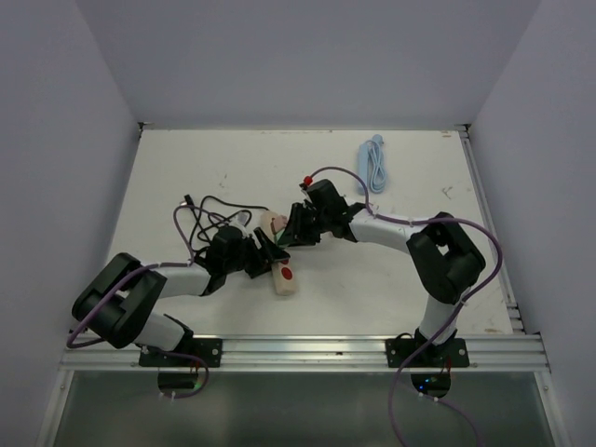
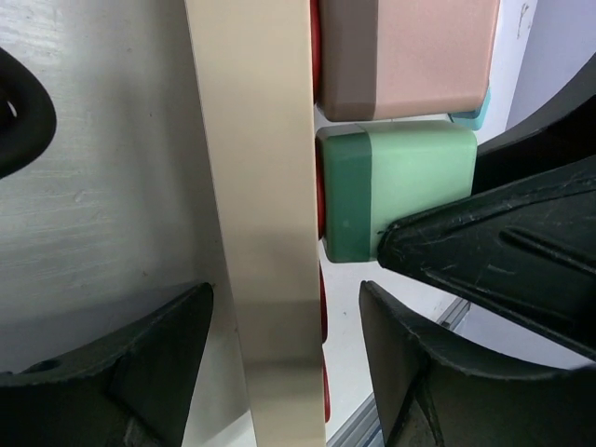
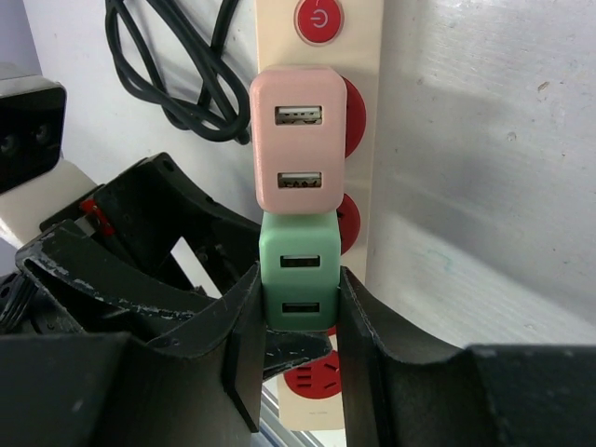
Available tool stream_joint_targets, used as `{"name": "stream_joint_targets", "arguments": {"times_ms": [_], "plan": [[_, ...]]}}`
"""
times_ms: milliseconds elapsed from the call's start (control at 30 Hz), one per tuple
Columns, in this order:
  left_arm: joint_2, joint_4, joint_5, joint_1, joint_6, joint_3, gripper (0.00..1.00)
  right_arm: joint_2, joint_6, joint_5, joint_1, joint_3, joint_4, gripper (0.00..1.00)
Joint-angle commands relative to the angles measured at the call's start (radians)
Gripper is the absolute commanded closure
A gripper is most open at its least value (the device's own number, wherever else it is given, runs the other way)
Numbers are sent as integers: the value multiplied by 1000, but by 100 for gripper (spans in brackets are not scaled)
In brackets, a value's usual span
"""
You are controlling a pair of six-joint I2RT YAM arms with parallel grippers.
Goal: Pull the plug off the socket
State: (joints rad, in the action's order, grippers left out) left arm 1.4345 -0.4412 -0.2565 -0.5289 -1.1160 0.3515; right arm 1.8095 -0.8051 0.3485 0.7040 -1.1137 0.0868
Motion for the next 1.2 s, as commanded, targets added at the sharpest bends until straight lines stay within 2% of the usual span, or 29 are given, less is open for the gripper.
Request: {"name": "stream_joint_targets", "arguments": {"times_ms": [0,200,400,600,700,833,1167], "plan": [[69,162,62,-11,42,-20,30,-53,-42,56,-1,3,-70,100],[110,151,60,-45,31,-2,34,-49,-72,52,3,5,-82,100],[129,145,60,-51,21,-9,43,-53,-82,41,3,-6,-104,100],[133,150,62,-51,15,-14,64,-55,-77,34,3,-11,-99,100],[132,157,62,-51,15,-17,84,-58,-74,30,2,-3,-93,100],[135,174,66,-51,10,-22,100,-71,-72,23,-1,5,-90,100],[141,213,82,-42,-25,-46,100,-150,-71,30,-75,38,-90,100]]}}
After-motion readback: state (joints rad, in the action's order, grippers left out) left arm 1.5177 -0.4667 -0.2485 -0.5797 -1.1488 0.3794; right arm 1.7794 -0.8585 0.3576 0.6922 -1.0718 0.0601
